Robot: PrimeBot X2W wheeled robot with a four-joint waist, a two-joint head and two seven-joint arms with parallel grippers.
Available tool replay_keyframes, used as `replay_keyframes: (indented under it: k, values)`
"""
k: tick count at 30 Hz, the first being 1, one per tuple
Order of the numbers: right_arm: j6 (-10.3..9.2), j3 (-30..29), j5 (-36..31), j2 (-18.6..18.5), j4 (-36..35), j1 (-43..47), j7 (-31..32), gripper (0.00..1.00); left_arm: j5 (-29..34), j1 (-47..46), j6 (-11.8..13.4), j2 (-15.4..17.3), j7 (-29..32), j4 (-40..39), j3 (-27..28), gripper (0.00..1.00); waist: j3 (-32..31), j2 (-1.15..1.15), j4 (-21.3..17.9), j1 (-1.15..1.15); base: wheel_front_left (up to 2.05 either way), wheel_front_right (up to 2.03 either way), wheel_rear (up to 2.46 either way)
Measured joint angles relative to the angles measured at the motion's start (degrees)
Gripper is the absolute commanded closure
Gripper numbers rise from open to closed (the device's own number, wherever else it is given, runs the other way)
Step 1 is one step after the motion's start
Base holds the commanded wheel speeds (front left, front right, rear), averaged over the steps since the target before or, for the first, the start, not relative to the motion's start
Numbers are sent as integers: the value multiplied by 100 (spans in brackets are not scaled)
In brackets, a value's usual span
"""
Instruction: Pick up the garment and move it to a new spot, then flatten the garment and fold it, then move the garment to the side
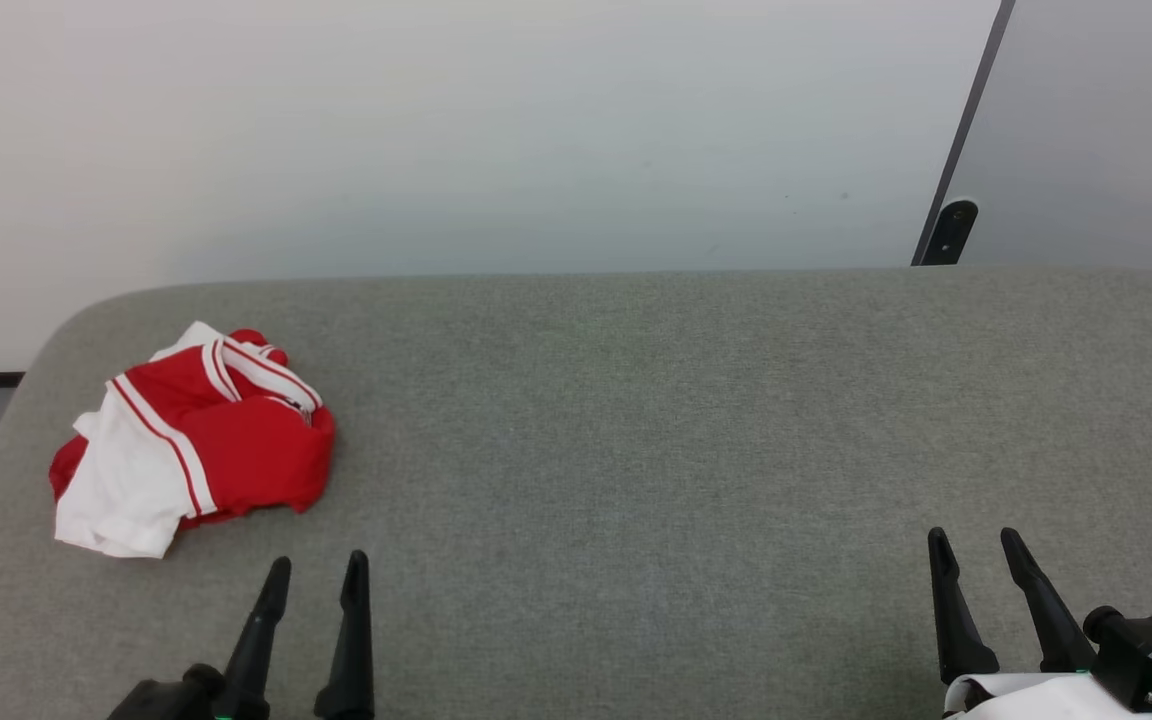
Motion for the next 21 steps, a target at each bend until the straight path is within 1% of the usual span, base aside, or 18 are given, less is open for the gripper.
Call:
replay_keyframes:
  k: [14,21]
  values:
    - [0,36,-655,-4,-148,39,-153,0,509,103,0,-15,-153,-129,-47,0,-24,0,-22,0,0,0,0]
    - [0,104,-983,-8,-214,66,-226,0,647,83,0,-12,-234,-26,-99,0,-30,0,140,0,0,0,0]
